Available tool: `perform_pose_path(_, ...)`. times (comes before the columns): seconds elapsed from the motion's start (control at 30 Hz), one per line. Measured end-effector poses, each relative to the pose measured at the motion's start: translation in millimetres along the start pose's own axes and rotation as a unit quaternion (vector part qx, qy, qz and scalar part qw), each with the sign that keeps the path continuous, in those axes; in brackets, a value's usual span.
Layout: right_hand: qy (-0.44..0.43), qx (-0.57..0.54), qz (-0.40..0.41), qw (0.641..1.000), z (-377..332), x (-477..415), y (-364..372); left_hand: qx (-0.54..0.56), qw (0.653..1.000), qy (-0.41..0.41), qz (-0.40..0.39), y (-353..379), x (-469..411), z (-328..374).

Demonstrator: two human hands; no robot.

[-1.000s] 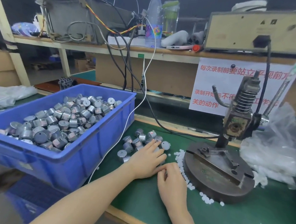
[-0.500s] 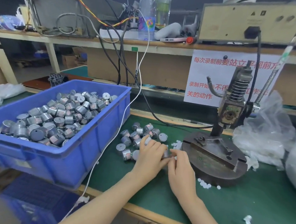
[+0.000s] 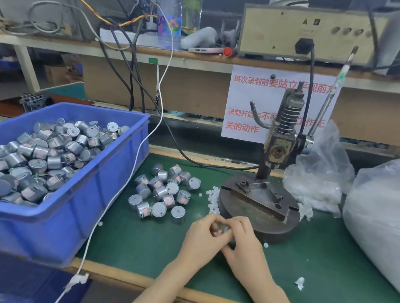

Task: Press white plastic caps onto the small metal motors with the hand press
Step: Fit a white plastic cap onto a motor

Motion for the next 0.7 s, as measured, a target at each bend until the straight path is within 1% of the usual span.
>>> perform_pose_path(0.07, 0.014, -0.018, 0.079, 0.997, 4, 1, -15, 0.050, 0.999, 0.018, 0.000, -2, 4, 4)
perform_pose_path(0.1, 0.028, -0.021, 0.121, 0.992, 6, 2, -23, 0.057, 0.998, 0.029, 0.008, -4, 6, 6)
perform_pose_path(0.17, 0.059, -0.036, 0.179, 0.981, 11, 5, -36, 0.015, 0.998, 0.057, 0.030, -7, 6, 8)
perform_pose_path(0.2, 0.073, -0.047, 0.194, 0.977, 15, 6, -40, -0.034, 0.996, 0.071, 0.041, -8, 4, 9)
perform_pose_path(0.3, 0.107, -0.074, 0.206, 0.970, 25, 7, -42, -0.162, 0.979, 0.112, 0.052, -3, 2, 9)
perform_pose_path(0.5, 0.108, -0.079, 0.201, 0.970, 25, 6, -41, -0.301, 0.944, 0.134, 0.012, 14, 2, 8)
perform_pose_path(0.67, 0.098, -0.075, 0.188, 0.974, 23, 5, -38, -0.360, 0.918, 0.168, -0.009, 19, 8, 25)
perform_pose_path(0.7, 0.096, -0.075, 0.185, 0.975, 23, 4, -37, -0.356, 0.919, 0.168, -0.006, 20, 8, 27)
Point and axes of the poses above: each hand's wrist, its own x-axis away from the middle knuckle, its own y-axis out of the palm, z = x × y, the point moved 9 cm from there along -x, towards the middle knuckle, and after that the axes turned 6 degrees about x, right-handed, at the moved point
